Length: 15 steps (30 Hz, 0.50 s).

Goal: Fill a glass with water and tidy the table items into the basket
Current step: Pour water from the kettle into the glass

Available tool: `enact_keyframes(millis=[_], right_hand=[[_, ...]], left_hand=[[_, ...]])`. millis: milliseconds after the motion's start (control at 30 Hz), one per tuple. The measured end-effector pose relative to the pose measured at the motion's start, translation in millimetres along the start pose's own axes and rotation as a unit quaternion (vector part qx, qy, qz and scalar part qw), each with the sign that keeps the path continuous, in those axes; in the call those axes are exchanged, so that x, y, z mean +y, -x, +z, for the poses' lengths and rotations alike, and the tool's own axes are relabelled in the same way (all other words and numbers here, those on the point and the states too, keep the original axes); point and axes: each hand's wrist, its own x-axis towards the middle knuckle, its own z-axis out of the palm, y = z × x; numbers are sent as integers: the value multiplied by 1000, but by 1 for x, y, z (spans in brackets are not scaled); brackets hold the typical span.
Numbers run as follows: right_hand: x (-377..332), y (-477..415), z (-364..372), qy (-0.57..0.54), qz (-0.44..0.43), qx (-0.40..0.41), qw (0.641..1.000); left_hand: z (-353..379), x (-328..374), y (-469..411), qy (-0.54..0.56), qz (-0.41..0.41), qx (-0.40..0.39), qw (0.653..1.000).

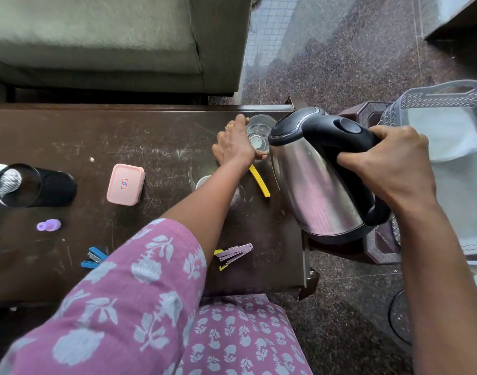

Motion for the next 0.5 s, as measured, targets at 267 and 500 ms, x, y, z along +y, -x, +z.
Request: enact_keyframes(millis=[267, 500], right_hand=[[1, 0, -1, -9, 8, -1, 1000], [2, 1, -1, -14, 11, -2, 1000]], left_hand=[[-1, 0, 0, 0, -2, -8, 1000], [0, 0, 1, 3, -3, -7, 1000]])
